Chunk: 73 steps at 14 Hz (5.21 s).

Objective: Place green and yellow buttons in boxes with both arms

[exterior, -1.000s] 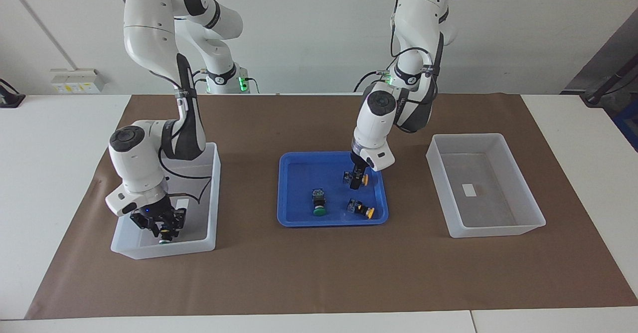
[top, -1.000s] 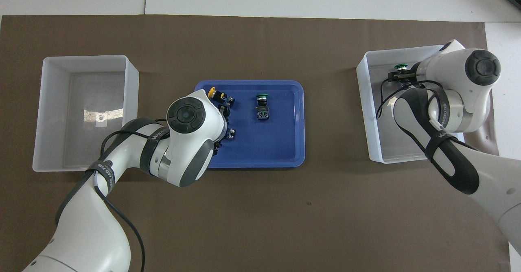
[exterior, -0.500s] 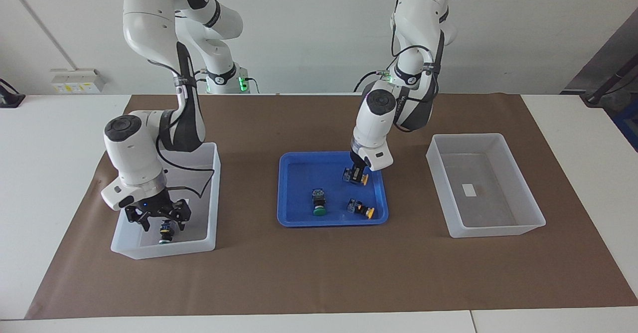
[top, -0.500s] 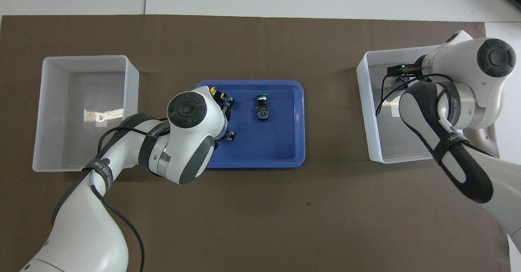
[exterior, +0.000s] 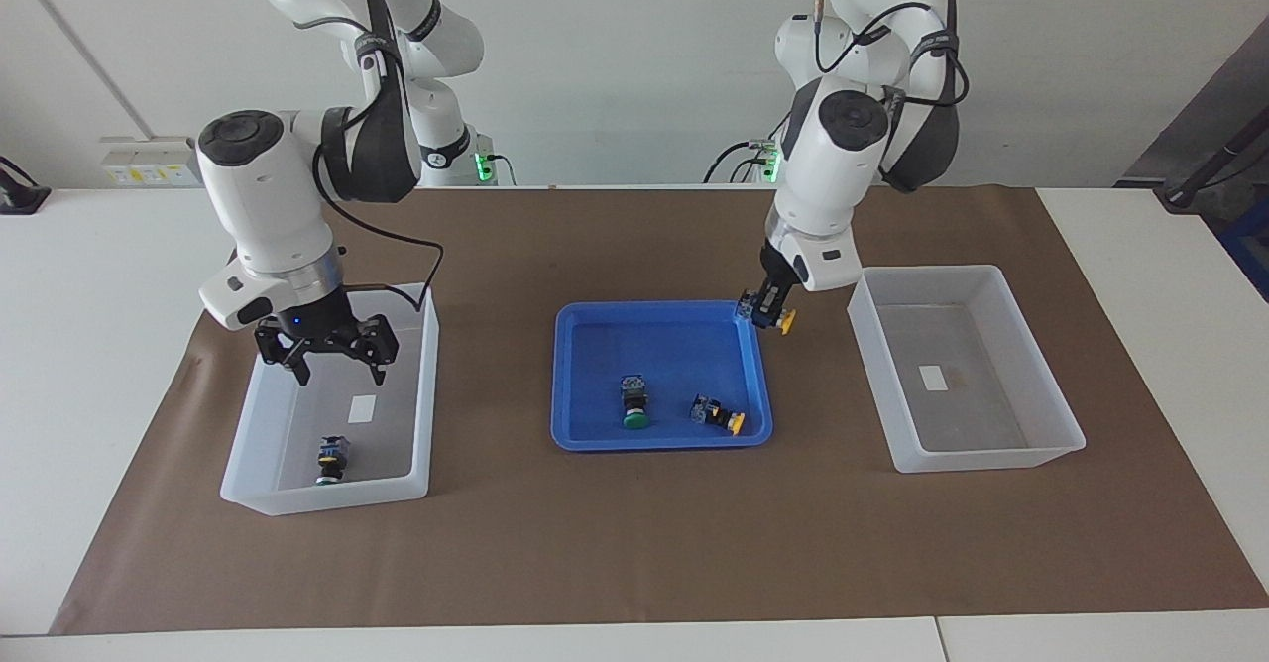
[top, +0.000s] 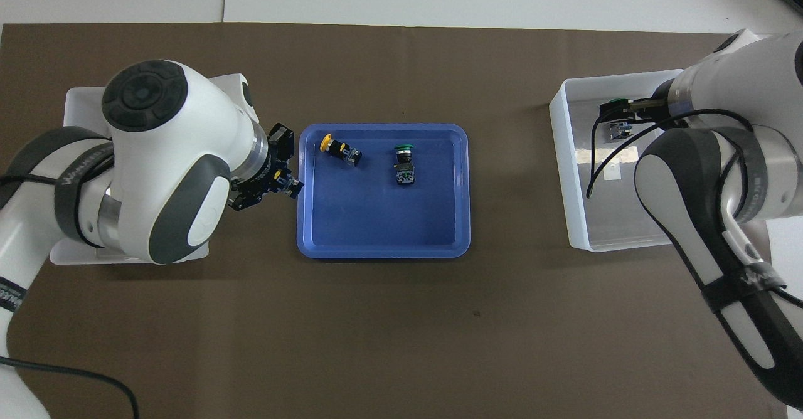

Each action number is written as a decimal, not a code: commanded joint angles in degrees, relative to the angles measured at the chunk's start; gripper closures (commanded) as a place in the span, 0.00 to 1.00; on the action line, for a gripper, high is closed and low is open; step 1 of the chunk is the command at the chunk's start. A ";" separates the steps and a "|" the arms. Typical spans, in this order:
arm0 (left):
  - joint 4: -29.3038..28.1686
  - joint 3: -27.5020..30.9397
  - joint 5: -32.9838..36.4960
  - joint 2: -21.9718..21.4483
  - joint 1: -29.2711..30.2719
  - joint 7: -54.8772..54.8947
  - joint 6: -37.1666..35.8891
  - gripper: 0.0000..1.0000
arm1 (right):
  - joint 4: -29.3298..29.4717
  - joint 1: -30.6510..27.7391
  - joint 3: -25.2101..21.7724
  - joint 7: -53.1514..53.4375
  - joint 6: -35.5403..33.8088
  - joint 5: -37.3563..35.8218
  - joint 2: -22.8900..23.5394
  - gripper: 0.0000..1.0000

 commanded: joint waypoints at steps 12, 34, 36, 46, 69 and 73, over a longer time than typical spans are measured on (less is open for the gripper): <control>-19.39 -0.28 -0.41 -5.27 25.48 54.43 20.53 1.00 | 9.46 17.16 0.21 23.68 1.83 0.56 12.21 0.00; -3.53 -0.98 -0.32 -1.59 20.66 50.79 4.39 0.00 | 12.55 28.68 0.21 32.57 9.65 -1.90 25.50 1.00; -3.26 -0.89 -0.32 -1.15 16.80 39.22 6.92 0.00 | 12.99 28.86 0.03 33.53 9.30 -1.90 25.32 1.00; -1.08 -0.72 -1.55 9.38 0.45 3.85 23.45 0.00 | 8.69 14.21 -0.14 23.46 -0.80 -1.73 9.42 1.00; -1.94 -0.46 3.11 18.36 -8.53 -3.20 27.24 0.36 | 1.57 -3.21 -0.05 -7.07 14.48 -0.15 16.79 1.00; 1.30 -0.46 7.32 18.45 -8.18 -2.59 22.07 1.00 | 1.75 -3.13 -0.14 -7.07 14.75 -0.84 17.23 0.82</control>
